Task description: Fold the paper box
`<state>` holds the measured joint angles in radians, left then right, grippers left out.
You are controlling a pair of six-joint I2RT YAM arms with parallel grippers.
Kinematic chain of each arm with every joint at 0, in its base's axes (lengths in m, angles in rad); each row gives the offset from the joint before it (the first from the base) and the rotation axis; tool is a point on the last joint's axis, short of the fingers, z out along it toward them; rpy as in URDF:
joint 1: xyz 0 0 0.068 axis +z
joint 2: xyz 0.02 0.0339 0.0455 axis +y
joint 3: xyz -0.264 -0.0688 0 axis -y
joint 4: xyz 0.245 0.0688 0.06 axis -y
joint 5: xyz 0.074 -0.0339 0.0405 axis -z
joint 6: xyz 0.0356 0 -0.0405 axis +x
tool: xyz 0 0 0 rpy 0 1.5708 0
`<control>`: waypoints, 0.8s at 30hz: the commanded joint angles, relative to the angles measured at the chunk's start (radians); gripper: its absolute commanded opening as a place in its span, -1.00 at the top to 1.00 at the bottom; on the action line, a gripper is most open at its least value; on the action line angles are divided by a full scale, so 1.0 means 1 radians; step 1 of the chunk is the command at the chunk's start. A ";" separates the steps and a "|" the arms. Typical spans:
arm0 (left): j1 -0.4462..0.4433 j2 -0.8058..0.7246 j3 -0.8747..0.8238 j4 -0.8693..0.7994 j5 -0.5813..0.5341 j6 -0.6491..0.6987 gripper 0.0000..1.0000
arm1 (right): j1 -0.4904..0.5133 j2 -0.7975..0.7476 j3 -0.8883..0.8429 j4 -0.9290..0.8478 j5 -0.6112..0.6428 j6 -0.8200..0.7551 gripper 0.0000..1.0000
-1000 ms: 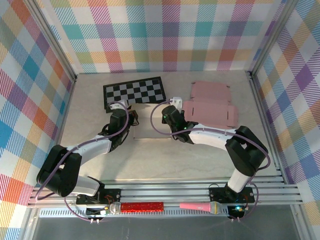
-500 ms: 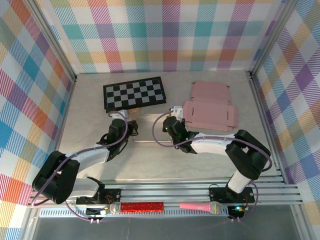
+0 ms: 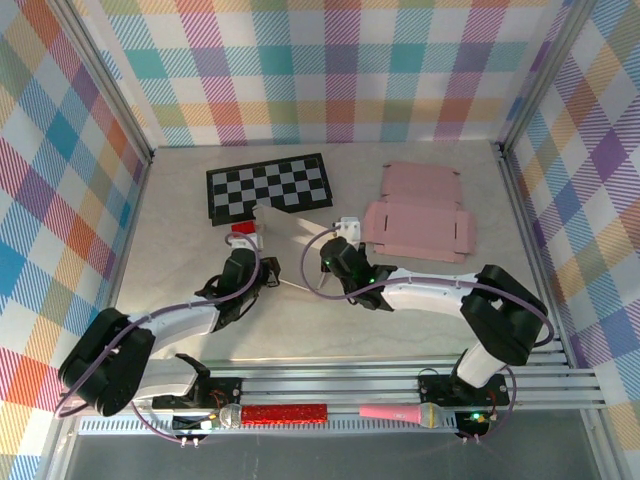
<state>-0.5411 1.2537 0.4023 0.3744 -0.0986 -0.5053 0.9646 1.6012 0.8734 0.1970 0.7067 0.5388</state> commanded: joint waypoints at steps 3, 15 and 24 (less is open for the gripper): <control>-0.003 -0.109 0.136 -0.265 -0.029 -0.021 0.33 | 0.010 0.022 0.106 -0.214 0.046 -0.071 1.00; 0.245 -0.202 0.362 -0.695 0.095 0.310 -0.48 | -0.143 -0.019 0.058 -0.088 -0.346 -0.473 1.00; 0.386 -0.002 0.448 -0.556 0.345 0.544 -0.36 | -0.370 -0.024 0.130 -0.210 -0.800 -0.628 1.00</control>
<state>-0.1951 1.2106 0.7925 -0.2337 0.1017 -0.0746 0.6304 1.5753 0.9642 0.0681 0.1280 -0.0074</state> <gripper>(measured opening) 0.684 0.046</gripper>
